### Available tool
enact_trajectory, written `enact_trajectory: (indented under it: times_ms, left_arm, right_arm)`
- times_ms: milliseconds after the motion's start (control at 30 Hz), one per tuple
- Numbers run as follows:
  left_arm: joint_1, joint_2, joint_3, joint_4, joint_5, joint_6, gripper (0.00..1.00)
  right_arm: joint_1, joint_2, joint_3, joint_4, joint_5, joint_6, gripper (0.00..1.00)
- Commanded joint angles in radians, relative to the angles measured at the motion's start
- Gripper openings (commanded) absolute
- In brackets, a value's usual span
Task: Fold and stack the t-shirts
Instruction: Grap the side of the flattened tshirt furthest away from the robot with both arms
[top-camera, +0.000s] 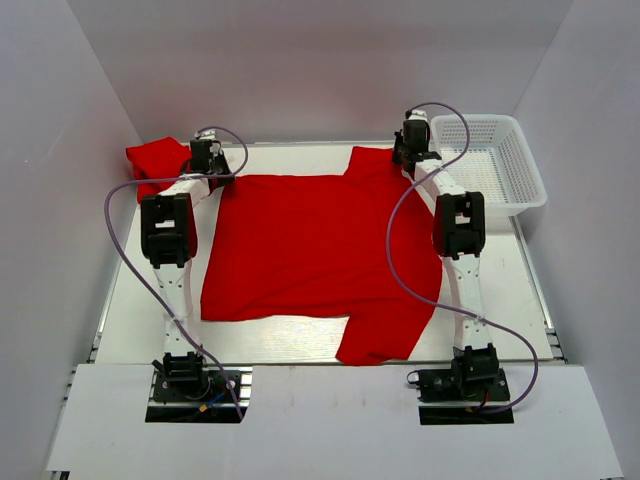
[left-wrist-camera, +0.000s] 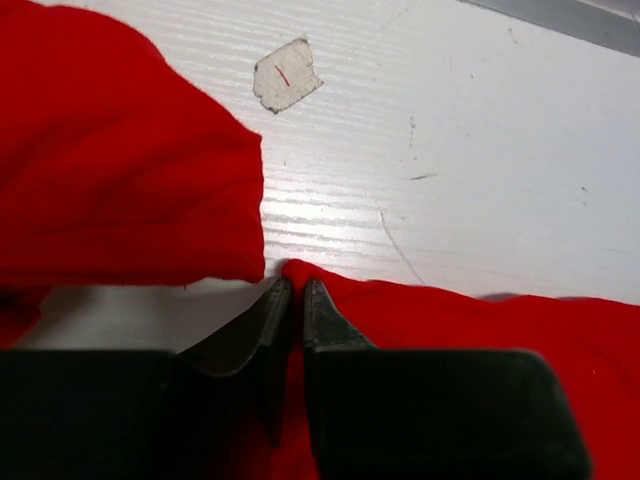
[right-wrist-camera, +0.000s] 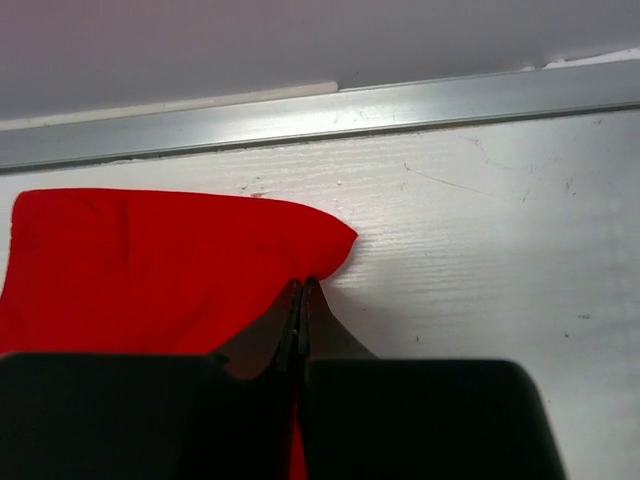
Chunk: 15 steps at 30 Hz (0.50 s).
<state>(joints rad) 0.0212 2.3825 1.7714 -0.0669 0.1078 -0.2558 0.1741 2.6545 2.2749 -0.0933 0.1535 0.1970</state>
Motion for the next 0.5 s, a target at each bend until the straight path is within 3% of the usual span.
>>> enact_trajectory:
  times_ms: [0, 167, 467]
  left_arm:
    - [-0.007, -0.066, -0.044, -0.085, -0.017, -0.01, 0.2]
    - [-0.007, -0.101, -0.072, -0.057, -0.017, 0.0, 0.0]
    - [-0.007, -0.132, -0.006, -0.036, 0.016, 0.044, 0.0]
  right_arm:
    - [-0.002, -0.11, -0.002, 0.069, -0.003, -0.028, 0.0]
    - [-0.001, -0.133, -0.009, 0.072, -0.014, -0.034, 0.0]
    - [-0.001, -0.183, -0.021, 0.083, -0.038, -0.088, 0.0]
